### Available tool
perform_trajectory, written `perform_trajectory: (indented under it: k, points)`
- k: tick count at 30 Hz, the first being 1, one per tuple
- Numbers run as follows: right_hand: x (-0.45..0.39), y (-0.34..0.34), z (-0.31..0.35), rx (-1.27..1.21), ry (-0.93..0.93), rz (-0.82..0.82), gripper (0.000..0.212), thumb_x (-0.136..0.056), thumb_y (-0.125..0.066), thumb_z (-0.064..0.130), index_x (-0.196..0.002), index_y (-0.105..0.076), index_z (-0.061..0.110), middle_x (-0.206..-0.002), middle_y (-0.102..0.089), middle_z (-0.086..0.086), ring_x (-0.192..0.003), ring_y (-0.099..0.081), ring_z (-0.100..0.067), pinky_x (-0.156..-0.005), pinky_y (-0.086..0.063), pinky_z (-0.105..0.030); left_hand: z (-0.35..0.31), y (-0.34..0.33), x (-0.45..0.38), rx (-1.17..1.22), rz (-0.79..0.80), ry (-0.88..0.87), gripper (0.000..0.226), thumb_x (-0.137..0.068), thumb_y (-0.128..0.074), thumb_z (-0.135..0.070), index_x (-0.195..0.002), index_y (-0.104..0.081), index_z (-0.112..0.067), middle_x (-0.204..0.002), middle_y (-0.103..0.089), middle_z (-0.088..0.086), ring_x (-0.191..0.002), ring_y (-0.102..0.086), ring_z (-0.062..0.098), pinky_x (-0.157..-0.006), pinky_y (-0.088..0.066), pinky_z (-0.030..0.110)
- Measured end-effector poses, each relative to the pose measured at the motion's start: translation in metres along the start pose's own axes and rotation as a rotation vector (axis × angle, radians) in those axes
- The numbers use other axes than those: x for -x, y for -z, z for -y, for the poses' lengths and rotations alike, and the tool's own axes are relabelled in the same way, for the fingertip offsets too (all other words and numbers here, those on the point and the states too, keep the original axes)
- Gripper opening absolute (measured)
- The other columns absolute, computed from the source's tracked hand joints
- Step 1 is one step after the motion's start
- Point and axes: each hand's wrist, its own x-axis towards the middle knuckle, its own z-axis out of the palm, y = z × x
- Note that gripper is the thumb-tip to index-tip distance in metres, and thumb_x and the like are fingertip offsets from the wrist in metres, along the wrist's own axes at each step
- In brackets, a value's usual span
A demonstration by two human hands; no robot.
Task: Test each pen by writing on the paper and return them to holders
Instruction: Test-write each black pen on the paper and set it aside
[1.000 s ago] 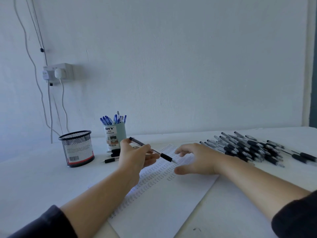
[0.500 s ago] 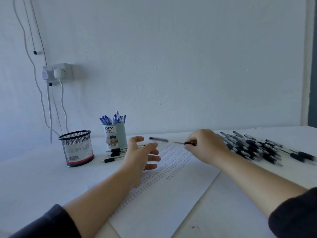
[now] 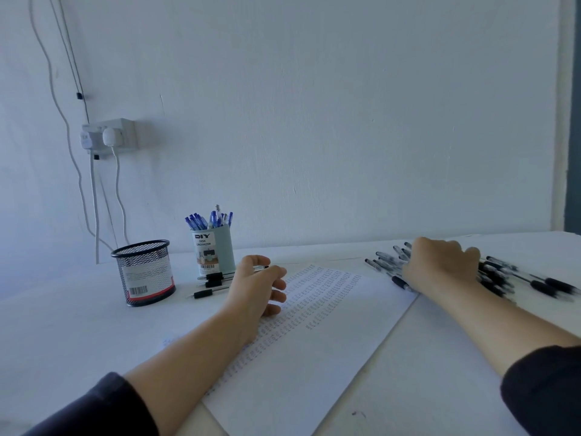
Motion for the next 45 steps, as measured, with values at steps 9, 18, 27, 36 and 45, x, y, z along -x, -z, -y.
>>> perform_trajectory:
  k: [9,18,27,36,45]
  points:
    - [0.004,-0.003,0.019,-0.048,0.338,0.050,0.047,-0.092,-0.040,0.053,-0.130,-0.048,0.026,-0.136,-0.043,-0.002,-0.128,-0.031,-0.027,-0.102,-0.029,-0.041,-0.006,0.006,0.000,0.011,-0.023,-0.046,0.003,-0.092,-0.055,-0.006,-0.093,-0.054,-0.009,-0.076,-0.058,0.010,-0.058,-0.054,0.019,-0.050,-0.044,0.027]
    - [0.021,-0.011,0.046,-0.321,0.645,0.554,0.068,-0.083,-0.059,0.057,-0.143,-0.036,0.035,-0.154,-0.027,0.008,-0.143,-0.020,-0.014,-0.117,-0.018,-0.037,-0.029,0.028,-0.057,-0.414,-0.322,-0.271,0.026,-0.087,-0.044,0.007,-0.076,-0.059,-0.012,-0.074,-0.056,0.001,-0.066,-0.049,0.014,-0.067,-0.047,0.032]
    - [0.014,-0.021,0.041,-0.362,0.563,0.638,0.094,-0.052,-0.063,0.072,-0.138,-0.040,0.043,-0.149,-0.034,0.010,-0.137,-0.032,-0.013,-0.113,-0.027,-0.037,0.022,0.044,-0.072,-1.258,-0.234,-0.193,0.028,-0.084,-0.048,-0.001,-0.104,-0.065,-0.011,-0.108,-0.058,0.003,-0.098,-0.045,0.020,-0.087,-0.033,0.038]
    - [0.013,-0.022,0.039,-0.367,0.562,0.640,0.088,-0.061,-0.064,0.070,-0.139,-0.040,0.040,-0.151,-0.033,0.006,-0.137,-0.033,-0.016,-0.114,-0.026,-0.037,0.022,0.046,-0.067,-1.182,-0.258,-0.365,0.017,-0.097,-0.039,-0.005,-0.102,-0.049,-0.018,-0.099,-0.060,0.003,-0.089,-0.051,0.022,-0.087,-0.038,0.039]
    - [0.016,-0.018,0.039,-0.358,0.561,0.630,0.073,-0.076,-0.065,0.060,-0.140,-0.038,0.041,-0.152,-0.030,0.006,-0.139,-0.031,-0.016,-0.114,-0.025,-0.036,0.015,0.031,-0.052,-1.158,-0.314,-0.561,0.020,-0.087,-0.055,-0.034,-0.092,-0.042,-0.020,-0.084,-0.051,-0.004,-0.084,-0.048,0.020,-0.087,-0.028,0.036]
